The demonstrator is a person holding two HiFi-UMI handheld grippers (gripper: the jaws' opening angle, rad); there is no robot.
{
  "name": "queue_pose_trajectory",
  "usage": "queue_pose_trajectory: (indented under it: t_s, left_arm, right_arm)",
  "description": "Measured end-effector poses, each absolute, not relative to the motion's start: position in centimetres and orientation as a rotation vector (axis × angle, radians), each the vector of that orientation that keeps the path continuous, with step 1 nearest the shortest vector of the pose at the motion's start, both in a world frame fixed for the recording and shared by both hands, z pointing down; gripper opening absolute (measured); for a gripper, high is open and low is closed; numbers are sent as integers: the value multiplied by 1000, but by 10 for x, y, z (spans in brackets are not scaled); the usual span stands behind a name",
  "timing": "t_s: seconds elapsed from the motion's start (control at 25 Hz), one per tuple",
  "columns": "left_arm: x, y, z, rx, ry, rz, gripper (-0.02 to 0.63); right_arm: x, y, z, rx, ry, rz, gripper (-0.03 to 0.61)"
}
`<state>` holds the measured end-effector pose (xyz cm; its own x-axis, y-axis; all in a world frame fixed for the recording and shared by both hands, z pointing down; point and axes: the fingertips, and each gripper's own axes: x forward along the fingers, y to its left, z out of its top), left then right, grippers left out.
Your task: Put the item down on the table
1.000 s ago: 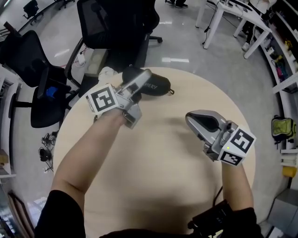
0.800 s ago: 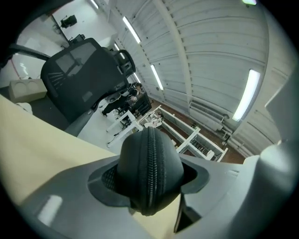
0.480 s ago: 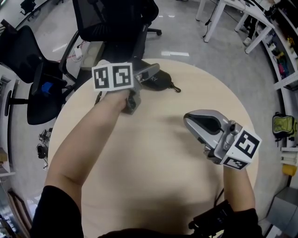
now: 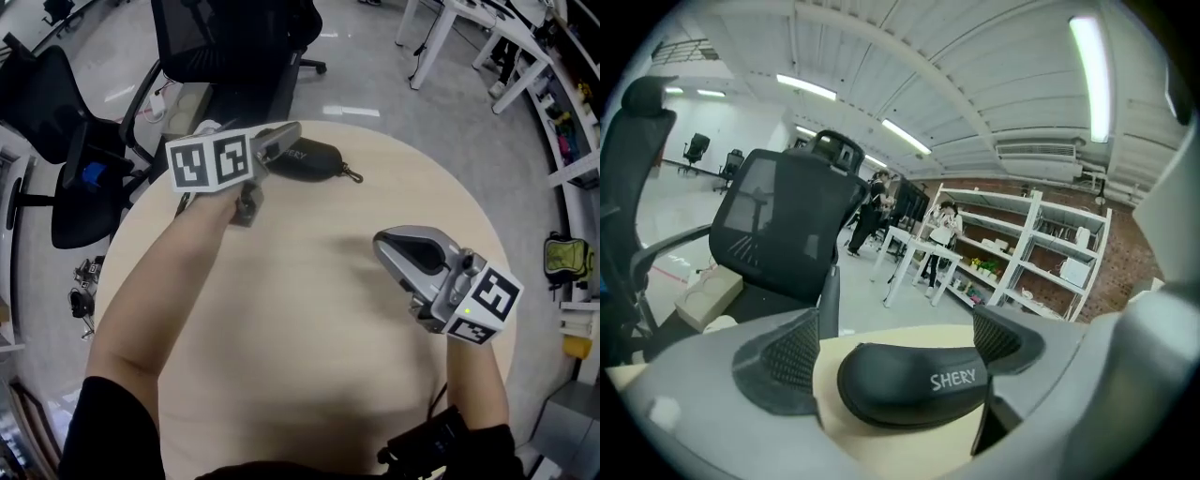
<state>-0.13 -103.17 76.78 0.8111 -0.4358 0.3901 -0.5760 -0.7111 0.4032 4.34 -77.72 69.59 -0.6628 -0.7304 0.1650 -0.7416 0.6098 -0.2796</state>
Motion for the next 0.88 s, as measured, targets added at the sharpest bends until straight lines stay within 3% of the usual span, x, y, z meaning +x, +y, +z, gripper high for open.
queue_pose_trajectory:
  t_s: [0.32,0.56,0.88]
  left_arm:
    - [-63,-976,714,2633,-643,171,478]
    - [-139,-928,650,2677,-602,-28,264]
    - [-215,-844,556,2700,-577,-176,41]
  right_arm:
    - [49,-761,678,1381,-2728,547,15]
    - [35,-724,650,1450,-2673,603,15]
    - [2,-663,588,1523,-2626,604,15]
